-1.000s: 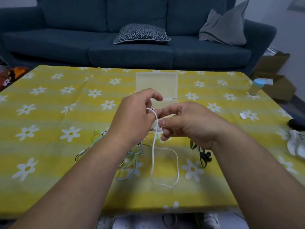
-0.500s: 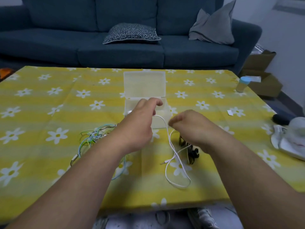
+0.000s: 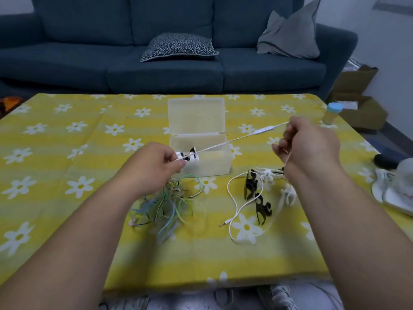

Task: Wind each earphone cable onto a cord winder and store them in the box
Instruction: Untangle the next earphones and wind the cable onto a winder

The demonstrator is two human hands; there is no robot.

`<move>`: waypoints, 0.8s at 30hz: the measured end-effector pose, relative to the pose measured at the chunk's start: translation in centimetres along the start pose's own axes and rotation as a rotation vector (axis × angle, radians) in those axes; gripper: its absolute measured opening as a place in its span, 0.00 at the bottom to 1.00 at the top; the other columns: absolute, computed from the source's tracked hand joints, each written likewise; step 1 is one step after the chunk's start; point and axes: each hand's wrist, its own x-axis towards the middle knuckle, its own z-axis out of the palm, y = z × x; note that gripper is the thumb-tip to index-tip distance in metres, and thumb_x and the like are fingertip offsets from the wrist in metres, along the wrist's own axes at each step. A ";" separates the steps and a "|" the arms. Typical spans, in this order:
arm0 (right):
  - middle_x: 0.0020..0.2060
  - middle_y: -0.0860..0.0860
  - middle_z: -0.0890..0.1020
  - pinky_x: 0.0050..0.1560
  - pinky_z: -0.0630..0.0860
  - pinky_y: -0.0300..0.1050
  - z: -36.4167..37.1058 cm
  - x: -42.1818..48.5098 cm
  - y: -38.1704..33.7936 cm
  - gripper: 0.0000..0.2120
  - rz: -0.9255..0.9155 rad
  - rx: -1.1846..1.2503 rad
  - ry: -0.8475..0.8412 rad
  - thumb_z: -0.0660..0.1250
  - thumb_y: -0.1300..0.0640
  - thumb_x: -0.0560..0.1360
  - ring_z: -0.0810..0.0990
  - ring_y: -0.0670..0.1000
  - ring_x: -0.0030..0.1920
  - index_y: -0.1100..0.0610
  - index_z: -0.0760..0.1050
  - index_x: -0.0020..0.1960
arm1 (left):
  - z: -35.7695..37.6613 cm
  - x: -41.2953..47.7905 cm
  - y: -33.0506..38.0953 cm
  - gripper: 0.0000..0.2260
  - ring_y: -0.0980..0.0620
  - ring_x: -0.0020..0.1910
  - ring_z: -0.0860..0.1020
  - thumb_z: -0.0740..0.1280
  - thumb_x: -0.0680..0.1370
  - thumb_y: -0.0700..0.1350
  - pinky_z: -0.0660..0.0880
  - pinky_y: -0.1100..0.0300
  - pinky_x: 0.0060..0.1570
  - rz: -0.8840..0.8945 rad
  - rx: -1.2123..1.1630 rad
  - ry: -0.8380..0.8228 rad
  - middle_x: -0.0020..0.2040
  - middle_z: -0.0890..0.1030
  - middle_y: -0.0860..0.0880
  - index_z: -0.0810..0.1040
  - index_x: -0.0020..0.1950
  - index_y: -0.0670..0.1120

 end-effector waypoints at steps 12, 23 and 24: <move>0.31 0.57 0.68 0.35 0.64 0.55 0.4 1.8 -0.3 0.10 -0.257 -0.412 0.147 0.62 0.62 0.73 0.64 0.60 0.38 0.57 0.66 0.33 | -3.5 -0.4 -1.2 0.16 0.52 0.33 0.77 0.65 0.79 0.56 0.72 0.55 0.39 0.045 0.096 0.246 0.34 0.82 0.54 0.81 0.33 0.53; 0.45 0.51 0.84 0.47 0.77 0.38 5.0 -4.2 4.4 0.17 -0.262 -0.617 -1.003 0.71 0.61 0.70 0.82 0.42 0.46 0.53 0.80 0.58 | -2.3 -1.3 -0.1 0.10 0.53 0.31 0.76 0.69 0.77 0.52 0.71 0.56 0.33 0.260 -0.154 0.024 0.33 0.81 0.50 0.84 0.38 0.52; 0.37 0.52 0.82 0.41 0.75 0.43 5.3 -4.6 4.8 0.06 -0.303 -0.727 -0.992 0.72 0.58 0.72 0.80 0.44 0.38 0.53 0.82 0.49 | -2.2 -1.2 -0.2 0.10 0.54 0.30 0.75 0.70 0.77 0.51 0.70 0.57 0.32 0.262 -0.164 0.015 0.32 0.80 0.50 0.84 0.37 0.52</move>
